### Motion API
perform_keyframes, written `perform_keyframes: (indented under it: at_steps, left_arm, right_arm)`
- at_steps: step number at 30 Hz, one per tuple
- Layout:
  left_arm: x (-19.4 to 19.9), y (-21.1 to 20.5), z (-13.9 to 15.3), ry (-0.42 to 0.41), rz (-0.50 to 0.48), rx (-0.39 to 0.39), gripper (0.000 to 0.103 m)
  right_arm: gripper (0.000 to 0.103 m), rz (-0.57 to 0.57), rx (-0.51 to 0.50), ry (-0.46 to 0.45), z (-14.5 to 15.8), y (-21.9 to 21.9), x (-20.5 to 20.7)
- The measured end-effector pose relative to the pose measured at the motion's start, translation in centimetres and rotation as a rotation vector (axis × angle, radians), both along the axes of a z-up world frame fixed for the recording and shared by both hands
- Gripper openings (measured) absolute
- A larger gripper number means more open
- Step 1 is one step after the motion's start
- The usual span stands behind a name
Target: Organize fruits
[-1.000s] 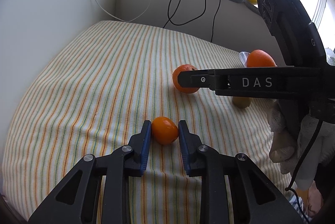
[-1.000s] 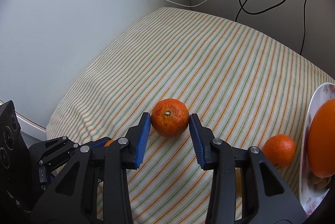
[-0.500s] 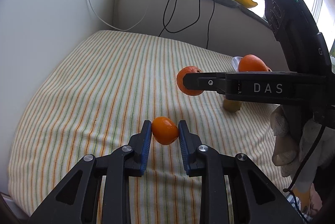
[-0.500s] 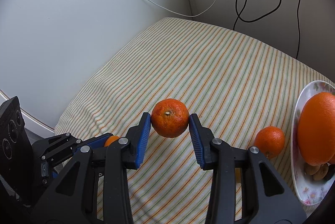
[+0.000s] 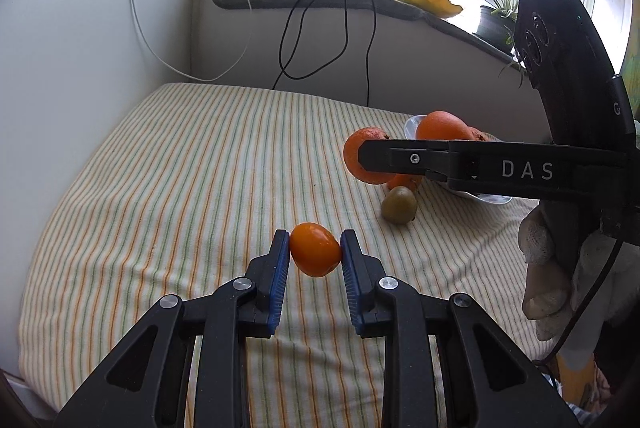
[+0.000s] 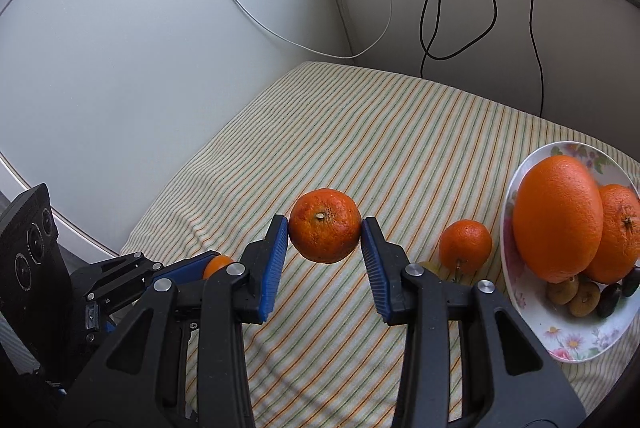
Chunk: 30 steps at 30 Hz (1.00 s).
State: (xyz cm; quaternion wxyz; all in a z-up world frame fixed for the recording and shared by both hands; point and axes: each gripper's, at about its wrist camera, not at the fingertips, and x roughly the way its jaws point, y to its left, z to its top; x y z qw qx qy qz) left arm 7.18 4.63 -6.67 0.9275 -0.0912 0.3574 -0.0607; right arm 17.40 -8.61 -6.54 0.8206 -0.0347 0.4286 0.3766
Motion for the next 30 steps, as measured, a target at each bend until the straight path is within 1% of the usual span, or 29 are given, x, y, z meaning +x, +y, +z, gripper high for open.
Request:
perform_keyframes:
  at_steps: [6, 10, 16, 22, 30]
  left_arm:
    - [0.0, -1.8, 0.7, -0.015, -0.038, 0.002, 0.024]
    - [-0.1, -2.2, 1.0, -0.027, -0.064, 0.001, 0.024]
    - [0.0, -2.9, 1.1, -0.039, -0.104, 0.003, 0.024]
    - [1.0, -5.5, 1.5, -0.043, -0.154, 0.009, 0.024]
    - [2.3, -9.4, 2.1, -0.05, -0.221, 0.025, 0.024]
  right_arm:
    - [0.039, -0.032, 0.026, -0.022, 1.2, -2.5, -0.4]
    - [0.039, -0.059, 0.038, -0.04, 2.0, -4.5, -0.8]
    - [0.039, -0.113, 0.046, -0.074, 3.3, -8.5, -1.6]
    - [0.039, -0.179, 0.058, -0.09, 4.1, -12.6, -1.6]
    - [0.039, -0.246, 0.063, -0.107, 4.7, -16.6, -0.6]
